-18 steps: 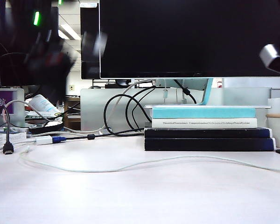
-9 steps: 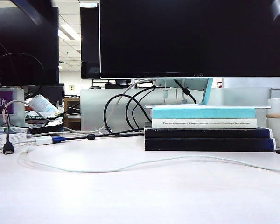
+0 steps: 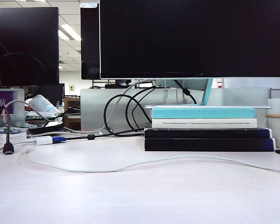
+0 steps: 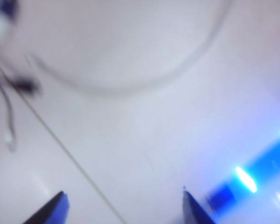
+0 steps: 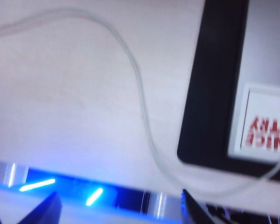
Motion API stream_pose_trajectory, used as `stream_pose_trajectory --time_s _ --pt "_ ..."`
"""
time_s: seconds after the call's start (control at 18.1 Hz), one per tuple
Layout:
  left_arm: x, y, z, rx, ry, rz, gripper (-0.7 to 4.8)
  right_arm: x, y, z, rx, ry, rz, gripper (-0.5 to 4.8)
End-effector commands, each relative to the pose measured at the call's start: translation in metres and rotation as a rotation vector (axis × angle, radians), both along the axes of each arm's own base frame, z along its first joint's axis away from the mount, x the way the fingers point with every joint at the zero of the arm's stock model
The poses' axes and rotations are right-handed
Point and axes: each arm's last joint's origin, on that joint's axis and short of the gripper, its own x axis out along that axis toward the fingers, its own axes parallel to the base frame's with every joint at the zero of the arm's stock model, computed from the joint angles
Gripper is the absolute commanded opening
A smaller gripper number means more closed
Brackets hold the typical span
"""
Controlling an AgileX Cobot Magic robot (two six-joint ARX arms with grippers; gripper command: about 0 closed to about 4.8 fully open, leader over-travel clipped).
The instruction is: Unfold the white charging cable into a straight cable.
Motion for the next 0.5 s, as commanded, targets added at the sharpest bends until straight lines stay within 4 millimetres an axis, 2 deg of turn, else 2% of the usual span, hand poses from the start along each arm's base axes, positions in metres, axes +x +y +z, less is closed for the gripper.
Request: stream_pose_trajectory --time_s 0.06,0.11,0.28,0.33,0.44,0.5 --pt "-0.012 0.005 0.004 -0.042 0.030 0.023 2.67 -0.021 -0.006 0.001 -0.010 -0.016 -0.059 3.27" --pt "-0.035 0.016 0.016 -0.121 -0.035 0.040 2.23 -0.040 -0.011 0.005 0.030 -0.102 -0.103 3.27" --pt "-0.071 0.037 0.031 -0.206 -0.186 0.101 2.23 -0.064 -0.018 0.007 0.031 -0.232 -0.173 3.27" --pt "-0.099 0.051 0.039 -0.305 -0.294 0.133 2.23 -0.079 -0.022 0.009 0.087 -0.338 -0.207 3.27" --pt "-0.114 0.059 0.039 -0.353 -0.347 0.157 2.23 -0.086 -0.023 0.013 0.129 -0.428 -0.204 3.26" --pt "-0.125 0.066 0.038 -0.371 -0.398 0.173 2.23 -0.094 -0.024 0.017 0.177 -0.533 -0.188 3.23"
